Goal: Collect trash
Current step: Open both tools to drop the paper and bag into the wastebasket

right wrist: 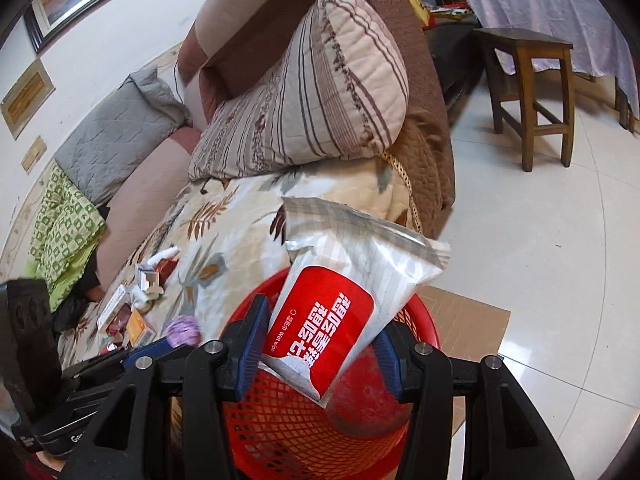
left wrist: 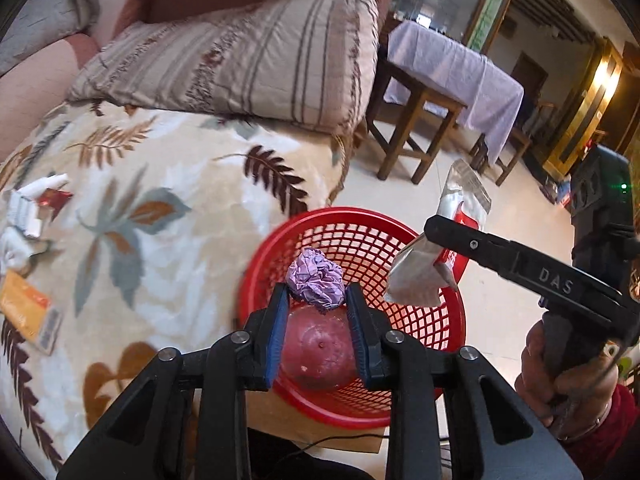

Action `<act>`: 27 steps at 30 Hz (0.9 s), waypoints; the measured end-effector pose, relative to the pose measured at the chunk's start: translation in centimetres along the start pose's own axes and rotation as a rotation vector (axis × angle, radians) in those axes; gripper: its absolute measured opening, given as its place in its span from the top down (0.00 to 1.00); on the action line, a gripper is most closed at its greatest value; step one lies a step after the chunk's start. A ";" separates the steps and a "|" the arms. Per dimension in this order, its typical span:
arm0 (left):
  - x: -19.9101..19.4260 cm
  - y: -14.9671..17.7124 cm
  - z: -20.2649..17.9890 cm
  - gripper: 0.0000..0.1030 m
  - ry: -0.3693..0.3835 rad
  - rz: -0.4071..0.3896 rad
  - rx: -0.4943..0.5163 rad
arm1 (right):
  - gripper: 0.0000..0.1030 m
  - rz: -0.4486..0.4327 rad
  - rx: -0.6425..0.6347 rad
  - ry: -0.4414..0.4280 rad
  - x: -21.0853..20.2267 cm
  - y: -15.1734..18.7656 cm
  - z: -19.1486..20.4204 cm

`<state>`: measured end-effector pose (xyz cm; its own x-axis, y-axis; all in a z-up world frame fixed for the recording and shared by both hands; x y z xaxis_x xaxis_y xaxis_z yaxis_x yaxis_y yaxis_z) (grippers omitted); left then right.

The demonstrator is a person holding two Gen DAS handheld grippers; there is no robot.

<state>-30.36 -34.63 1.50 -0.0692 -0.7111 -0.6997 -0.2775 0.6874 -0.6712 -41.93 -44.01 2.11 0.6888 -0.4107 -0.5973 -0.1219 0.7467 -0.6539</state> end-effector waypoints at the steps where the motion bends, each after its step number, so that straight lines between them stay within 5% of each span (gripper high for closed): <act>1: 0.2 -0.1 -0.2 0.66 0.002 0.008 0.002 | 0.37 0.003 0.001 0.005 0.0 0.0 -0.2; 3: 0.0 -0.3 -0.2 0.44 -0.010 -0.004 -0.001 | 0.33 -0.003 0.004 0.009 -0.2 -0.1 -0.4; 8: -2.1 -0.6 0.5 0.43 -0.034 -0.046 -0.017 | 0.33 -0.027 -0.004 -0.009 -0.8 -1.0 0.7; 13: -6.2 0.5 3.6 0.43 -0.104 -0.098 -0.050 | 0.33 -0.004 -0.071 -0.095 0.3 -0.7 5.8; 20: -13.3 4.9 11.9 0.39 -0.268 -0.147 -0.136 | 0.31 0.097 -0.185 -0.235 3.2 3.0 14.5; 27: -19.9 10.1 22.7 0.36 -0.415 -0.188 -0.366 | 0.20 0.212 -0.391 -0.339 8.0 6.2 23.9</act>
<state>-10.01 -10.18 3.11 0.3738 -0.6480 -0.6636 -0.5667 0.4069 -0.7165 -20.04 -30.16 4.39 0.8038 -0.0330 -0.5940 -0.4942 0.5188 -0.6976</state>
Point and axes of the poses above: each gripper's, at about its wrist camera, not at the fingertips, and x roughly the way its jaws point, z to its left, y to its underside, the point moved 7 cm from there along x, roughly the way its jaws point, and after that the axes turned 4 degrees about -z, right-handed, at the moved point
